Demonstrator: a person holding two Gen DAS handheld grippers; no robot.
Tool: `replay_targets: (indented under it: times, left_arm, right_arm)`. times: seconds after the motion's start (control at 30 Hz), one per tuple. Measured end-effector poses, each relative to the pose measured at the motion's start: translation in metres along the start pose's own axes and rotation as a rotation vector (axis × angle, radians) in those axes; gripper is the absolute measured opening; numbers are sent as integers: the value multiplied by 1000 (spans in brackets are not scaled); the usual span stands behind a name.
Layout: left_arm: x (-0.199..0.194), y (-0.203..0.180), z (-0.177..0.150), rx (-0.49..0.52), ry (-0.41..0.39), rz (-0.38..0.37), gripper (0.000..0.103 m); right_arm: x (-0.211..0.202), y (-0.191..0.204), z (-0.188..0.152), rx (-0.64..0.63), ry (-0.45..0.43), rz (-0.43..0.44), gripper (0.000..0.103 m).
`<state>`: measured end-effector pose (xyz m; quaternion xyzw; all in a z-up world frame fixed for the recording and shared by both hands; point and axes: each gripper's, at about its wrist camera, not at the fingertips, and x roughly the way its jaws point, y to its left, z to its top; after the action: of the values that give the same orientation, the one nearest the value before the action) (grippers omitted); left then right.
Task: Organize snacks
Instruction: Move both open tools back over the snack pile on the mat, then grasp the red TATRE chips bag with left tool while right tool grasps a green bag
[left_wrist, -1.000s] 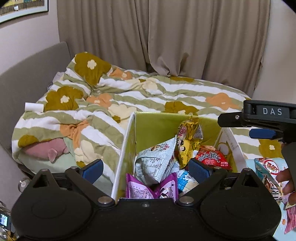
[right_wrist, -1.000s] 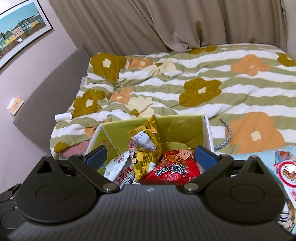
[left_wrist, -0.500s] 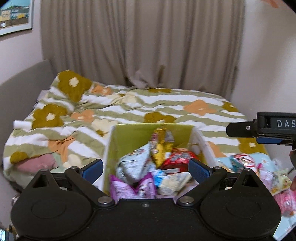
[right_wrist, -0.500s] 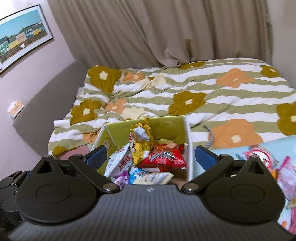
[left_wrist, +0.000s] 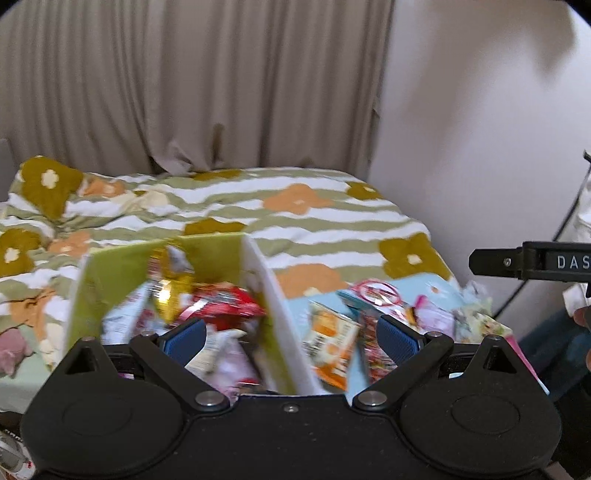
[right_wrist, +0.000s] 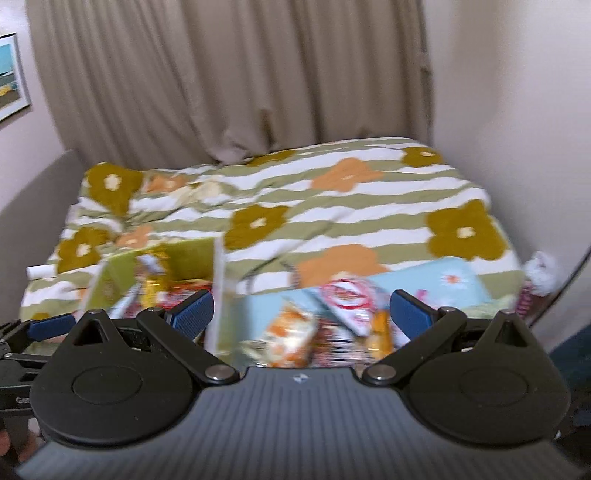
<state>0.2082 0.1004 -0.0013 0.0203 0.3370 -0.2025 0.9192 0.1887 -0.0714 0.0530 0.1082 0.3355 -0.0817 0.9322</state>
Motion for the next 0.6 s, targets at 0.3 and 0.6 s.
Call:
replay_targets:
  times: [0.3, 0.6]
  left_arm:
    - [57, -73, -6, -16, 87, -28, 100]
    - [139, -123, -20, -21, 166, 11, 100]
  right_arm:
    - [19, -97, -7, 29, 54, -38, 103]
    - [71, -181, -19, 39, 169, -24, 103]
